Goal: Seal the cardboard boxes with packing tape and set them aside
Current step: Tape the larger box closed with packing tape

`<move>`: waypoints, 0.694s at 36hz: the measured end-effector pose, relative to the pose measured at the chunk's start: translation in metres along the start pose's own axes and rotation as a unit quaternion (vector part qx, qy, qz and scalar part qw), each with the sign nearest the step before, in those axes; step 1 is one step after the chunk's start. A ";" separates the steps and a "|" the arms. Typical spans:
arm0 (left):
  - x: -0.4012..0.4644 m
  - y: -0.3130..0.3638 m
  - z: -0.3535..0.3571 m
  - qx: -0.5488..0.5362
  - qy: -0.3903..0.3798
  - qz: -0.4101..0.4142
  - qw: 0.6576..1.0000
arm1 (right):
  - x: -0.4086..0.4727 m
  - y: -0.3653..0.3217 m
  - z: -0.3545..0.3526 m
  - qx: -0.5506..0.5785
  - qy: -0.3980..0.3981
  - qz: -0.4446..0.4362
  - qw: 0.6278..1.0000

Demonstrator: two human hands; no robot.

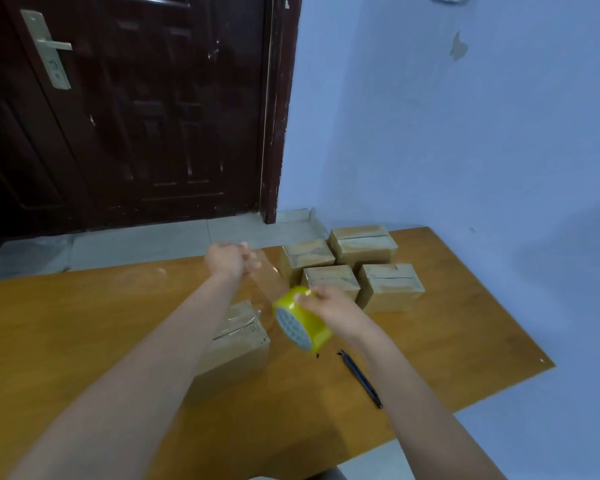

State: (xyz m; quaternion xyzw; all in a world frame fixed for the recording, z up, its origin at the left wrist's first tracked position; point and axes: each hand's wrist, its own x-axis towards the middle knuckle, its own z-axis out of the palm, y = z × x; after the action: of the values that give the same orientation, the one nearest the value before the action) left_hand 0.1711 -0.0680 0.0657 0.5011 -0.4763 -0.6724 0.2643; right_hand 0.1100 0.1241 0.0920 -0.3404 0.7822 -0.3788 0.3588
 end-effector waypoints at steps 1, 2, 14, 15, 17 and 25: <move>0.001 0.001 -0.002 0.016 0.003 0.013 1.000 | -0.001 0.005 0.003 -0.022 -0.010 0.018 1.000; 0.002 0.000 -0.002 0.045 -0.001 0.029 0.999 | -0.002 0.009 0.005 -0.028 -0.019 0.031 0.999; 0.017 -0.033 -0.020 0.197 -0.025 0.092 0.976 | -0.001 0.045 0.019 -0.049 0.019 0.011 0.999; 0.018 -0.035 -0.020 0.205 -0.018 0.092 0.974 | -0.001 0.047 0.021 -0.052 0.019 0.009 0.998; 0.020 -0.037 -0.018 0.201 -0.006 0.086 0.976 | -0.001 0.050 0.025 -0.056 0.020 -0.002 0.998; 0.027 -0.050 -0.014 0.191 -0.028 0.066 0.979 | -0.002 0.062 0.027 -0.056 0.018 0.002 0.998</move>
State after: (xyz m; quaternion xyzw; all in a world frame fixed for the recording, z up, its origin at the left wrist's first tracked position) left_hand 0.1806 -0.0761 0.0084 0.4905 -0.6356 -0.5638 0.1939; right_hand 0.1174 0.1464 0.0279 -0.3519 0.8089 -0.3399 0.3261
